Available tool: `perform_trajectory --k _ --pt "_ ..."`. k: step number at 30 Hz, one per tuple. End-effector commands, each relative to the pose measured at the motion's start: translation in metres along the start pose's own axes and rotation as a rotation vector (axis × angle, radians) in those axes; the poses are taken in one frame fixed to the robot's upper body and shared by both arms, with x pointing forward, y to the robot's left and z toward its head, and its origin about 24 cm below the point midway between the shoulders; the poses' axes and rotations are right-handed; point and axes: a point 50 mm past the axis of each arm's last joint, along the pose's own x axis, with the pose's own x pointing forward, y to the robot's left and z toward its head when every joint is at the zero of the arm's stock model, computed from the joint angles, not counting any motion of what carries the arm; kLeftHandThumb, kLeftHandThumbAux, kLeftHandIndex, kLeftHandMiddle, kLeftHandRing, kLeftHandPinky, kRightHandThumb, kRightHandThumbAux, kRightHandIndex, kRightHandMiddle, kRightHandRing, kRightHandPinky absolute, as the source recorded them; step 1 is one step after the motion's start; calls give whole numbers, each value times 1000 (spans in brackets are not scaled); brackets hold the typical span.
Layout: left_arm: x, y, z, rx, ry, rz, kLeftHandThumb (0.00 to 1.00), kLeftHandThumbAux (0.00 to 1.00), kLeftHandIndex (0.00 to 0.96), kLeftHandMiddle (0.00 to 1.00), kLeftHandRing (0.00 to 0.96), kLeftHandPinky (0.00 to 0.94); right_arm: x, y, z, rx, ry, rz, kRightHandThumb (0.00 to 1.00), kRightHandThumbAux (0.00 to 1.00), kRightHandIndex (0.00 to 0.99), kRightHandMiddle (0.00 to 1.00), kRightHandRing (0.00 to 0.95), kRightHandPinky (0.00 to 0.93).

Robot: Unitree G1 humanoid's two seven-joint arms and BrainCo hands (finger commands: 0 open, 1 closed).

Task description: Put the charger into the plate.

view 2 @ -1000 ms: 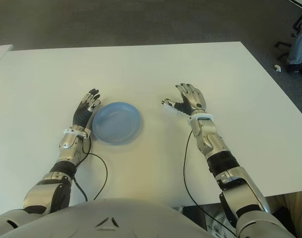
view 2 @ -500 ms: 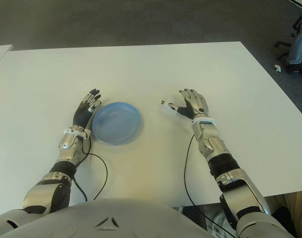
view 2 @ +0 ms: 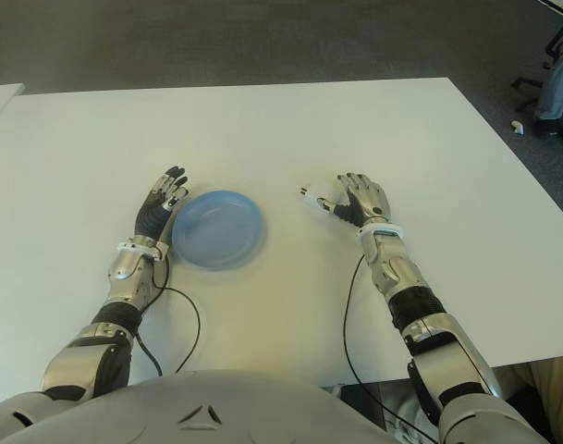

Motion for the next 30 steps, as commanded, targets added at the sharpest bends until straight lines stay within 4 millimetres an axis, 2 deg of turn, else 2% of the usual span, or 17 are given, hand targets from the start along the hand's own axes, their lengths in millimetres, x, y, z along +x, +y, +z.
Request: perform_trajectory --k 1,16,30 --pt "-20 1 -22 -32 106 9 51 512 0 10 0 0 1 4 3 11 -10 10 348 133 0 0 0 0" --pt "-21 -1 -22 -44 98 7 51 525 0 10 0 0 2 18 4 3 -16 56 356 132 0 0 0 0" --pt "-22 -2 -22 -62 97 2 53 528 0 4 0 0 6 23 7 -16 -18 75 351 137 0 0 0 0"
